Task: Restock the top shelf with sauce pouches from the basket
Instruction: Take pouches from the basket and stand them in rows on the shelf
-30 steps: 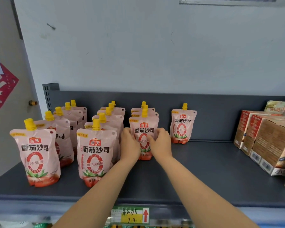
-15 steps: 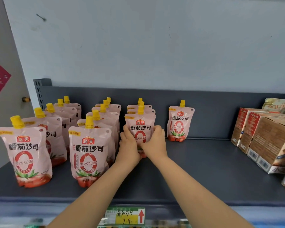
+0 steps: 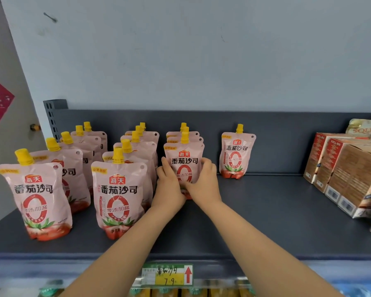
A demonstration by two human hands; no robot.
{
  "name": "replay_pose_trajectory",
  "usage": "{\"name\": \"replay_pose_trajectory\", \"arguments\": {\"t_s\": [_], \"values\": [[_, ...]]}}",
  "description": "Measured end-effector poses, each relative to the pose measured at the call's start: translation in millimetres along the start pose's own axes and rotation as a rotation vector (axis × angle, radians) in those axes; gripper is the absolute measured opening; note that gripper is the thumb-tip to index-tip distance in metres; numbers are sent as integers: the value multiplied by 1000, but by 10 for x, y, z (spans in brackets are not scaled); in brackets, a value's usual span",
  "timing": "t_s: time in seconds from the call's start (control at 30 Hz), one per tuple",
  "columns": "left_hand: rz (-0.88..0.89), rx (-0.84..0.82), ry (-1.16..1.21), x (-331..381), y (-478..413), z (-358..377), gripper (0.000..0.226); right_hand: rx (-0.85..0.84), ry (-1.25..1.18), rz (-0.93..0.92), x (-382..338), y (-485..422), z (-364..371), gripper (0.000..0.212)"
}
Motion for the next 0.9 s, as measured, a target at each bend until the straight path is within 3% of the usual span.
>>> {"name": "replay_pose_trajectory", "arguments": {"t_s": [0.17,0.33,0.67,0.9], "values": [[19,-55,16,145,154,-227,119,-20,221,-22,-39,366,-436,81],[364,-57,-30,544,628,-206,109,178,477,-80,-8,958,-1250,67],[932,-170,-159,1531,1820,666,93,224,784,279,981,2222,-2581,70],[1019,-442,-239,1581,2833,1677,79,33,802,566,1956,3094,-2834,67]]}}
Point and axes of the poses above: each hand's wrist, its own y-axis away from the middle knuckle, its own z-axis out of the palm, x = y × z, the point moved 2 cm from there along -y, towards the middle knuckle, and after that the axes turned 4 degrees about y, right-handed, at the moved point
